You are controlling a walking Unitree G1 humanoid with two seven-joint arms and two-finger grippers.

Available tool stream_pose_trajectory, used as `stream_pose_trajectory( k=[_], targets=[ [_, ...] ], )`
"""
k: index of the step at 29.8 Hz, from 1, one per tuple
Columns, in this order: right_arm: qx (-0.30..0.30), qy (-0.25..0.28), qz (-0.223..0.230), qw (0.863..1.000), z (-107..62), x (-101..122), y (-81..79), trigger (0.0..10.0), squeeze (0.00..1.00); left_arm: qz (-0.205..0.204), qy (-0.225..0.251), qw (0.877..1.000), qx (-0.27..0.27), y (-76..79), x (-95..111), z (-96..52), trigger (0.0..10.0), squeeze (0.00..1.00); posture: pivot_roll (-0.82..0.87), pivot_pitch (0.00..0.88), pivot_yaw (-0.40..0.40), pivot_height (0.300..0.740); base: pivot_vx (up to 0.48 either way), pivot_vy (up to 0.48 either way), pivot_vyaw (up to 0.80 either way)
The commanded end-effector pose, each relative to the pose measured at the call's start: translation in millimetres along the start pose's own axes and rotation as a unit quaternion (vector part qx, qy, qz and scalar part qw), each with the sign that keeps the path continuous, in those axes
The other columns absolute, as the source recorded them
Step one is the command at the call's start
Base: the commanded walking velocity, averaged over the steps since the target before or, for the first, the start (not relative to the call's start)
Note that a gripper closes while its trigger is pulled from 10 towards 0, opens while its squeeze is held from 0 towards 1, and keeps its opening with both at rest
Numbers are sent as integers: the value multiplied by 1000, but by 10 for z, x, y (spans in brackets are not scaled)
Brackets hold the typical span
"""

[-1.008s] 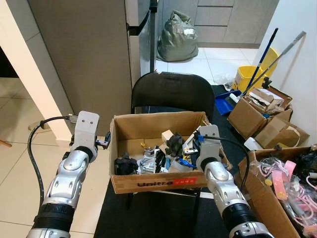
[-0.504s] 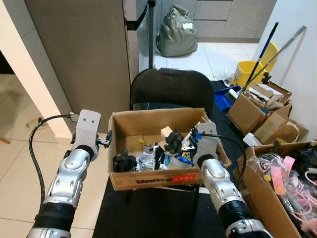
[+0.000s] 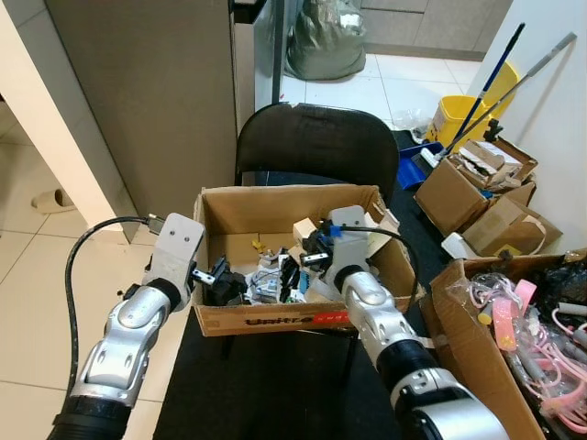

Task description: Picking trash to rubbish bin

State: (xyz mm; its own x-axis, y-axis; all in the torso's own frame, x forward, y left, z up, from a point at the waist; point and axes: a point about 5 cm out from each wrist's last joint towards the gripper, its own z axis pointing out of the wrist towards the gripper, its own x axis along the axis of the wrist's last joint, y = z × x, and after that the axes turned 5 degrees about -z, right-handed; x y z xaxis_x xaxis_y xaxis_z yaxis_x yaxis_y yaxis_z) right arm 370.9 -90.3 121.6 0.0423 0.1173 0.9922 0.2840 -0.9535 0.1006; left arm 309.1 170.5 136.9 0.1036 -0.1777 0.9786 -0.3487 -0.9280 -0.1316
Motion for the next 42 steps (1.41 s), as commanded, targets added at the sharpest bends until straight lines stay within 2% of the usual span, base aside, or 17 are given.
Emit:
stream_pose_trajectory(
  k=[1,2,3,7,11,18,19,20,37,38,39,40,41,42],
  targets=[
    [10,-3,5,1000,18,-9,-46,10000,0,0,-12,999,-50,70,-39,-48,10000,0,86,218,-35,740,0,0,0],
    [10,-3,5,1000,18,-9,-46,10000,0,0,-12,999,-50,70,-39,-48,10000,0,86,218,-35,740,0,0,0],
    [12,4,4,1000,72,70,-68,10000,0,10,-27,994,-108,149,-49,-84,10000,0,83,215,-30,740,0,0,0],
    [9,16,-1,1000,118,162,-76,10000,0,16,-37,988,-149,217,-56,-99,10000,0,80,213,-25,740,0,0,0],
    [-5,29,-16,999,147,240,-65,10000,0,10,-39,985,-171,272,-47,-101,10000,0,77,210,-23,740,0,0,0],
    [-24,16,-44,999,154,219,-17,10000,0,5,-33,983,-181,283,-10,-110,10000,0,78,207,-26,740,0,0,0],
    [-28,13,-44,999,152,209,1,10000,612,5,-33,983,-180,281,-7,-110,10000,0,79,206,-27,740,0,0,0],
    [-31,11,-42,999,151,202,16,10000,1000,6,-32,983,-180,279,-4,-110,10000,0,78,204,-26,740,0,0,0],
    [-44,10,-37,998,155,214,89,10000,1000,9,-29,983,-181,259,34,-69,10000,0,78,183,-16,740,0,0,0],
    [-45,10,-50,998,158,222,90,10000,1000,10,-28,983,-178,254,40,-63,10000,0,77,176,-16,740,0,0,0],
    [-26,26,-141,989,163,262,35,10000,0,13,-26,984,-174,242,50,-49,10000,0,75,172,-15,740,0,0,0],
    [-26,26,-141,989,163,262,35,10000,0,13,-26,984,-174,242,50,-49,10000,0,75,172,-15,740,0,0,0],
    [-16,35,-182,982,163,278,6,10000,0,14,-25,985,-172,238,52,-45,10000,0,75,170,-14,740,0,0,0],
    [29,61,-277,958,154,301,-111,10000,0,14,-25,985,-172,242,52,-42,10000,0,75,170,-14,740,0,0,0]
  ],
)
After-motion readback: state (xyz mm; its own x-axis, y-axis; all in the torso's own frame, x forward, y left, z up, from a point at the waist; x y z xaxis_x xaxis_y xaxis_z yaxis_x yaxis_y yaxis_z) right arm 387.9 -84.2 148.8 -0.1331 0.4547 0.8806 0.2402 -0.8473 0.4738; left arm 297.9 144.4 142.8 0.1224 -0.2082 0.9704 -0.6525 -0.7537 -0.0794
